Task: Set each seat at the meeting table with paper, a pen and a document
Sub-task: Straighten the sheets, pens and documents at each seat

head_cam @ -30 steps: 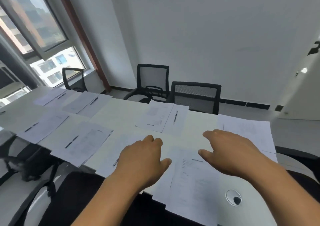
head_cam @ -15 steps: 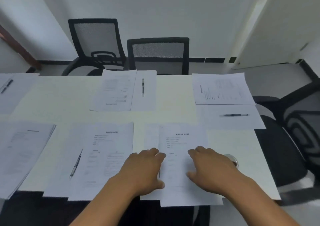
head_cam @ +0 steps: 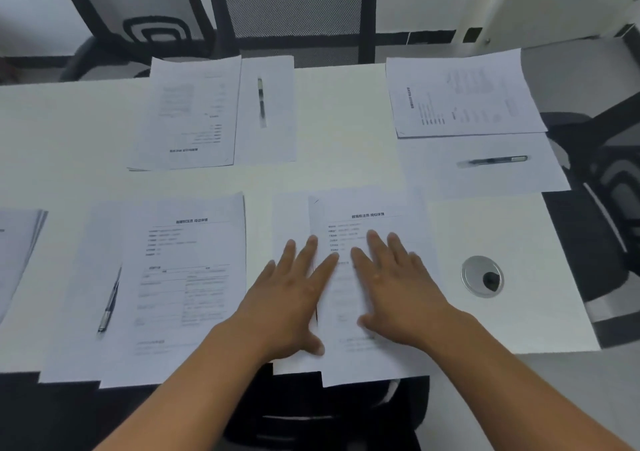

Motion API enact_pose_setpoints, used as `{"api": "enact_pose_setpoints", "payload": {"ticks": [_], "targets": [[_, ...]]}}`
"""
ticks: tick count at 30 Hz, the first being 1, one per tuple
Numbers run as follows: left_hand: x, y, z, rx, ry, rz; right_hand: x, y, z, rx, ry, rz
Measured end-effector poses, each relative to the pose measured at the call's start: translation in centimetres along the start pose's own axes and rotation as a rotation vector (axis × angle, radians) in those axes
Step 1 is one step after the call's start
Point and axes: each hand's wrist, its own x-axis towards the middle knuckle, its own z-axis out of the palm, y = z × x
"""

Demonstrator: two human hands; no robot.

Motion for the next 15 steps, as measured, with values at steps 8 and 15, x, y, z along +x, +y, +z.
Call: {"api": "enact_pose_setpoints", "payload": {"ticks": [8, 15], "targets": [[0.8, 0.7, 1.9, -0.095, 0.094, -0.001, -0.3, 1.4, 1.2, 0.066, 0.022, 0.019], [1.1, 2.2, 2.8, -0.030, 0.065, -0.003, -2.4, 4.4, 1.5, 0.096, -0.008, 0.060]]}}
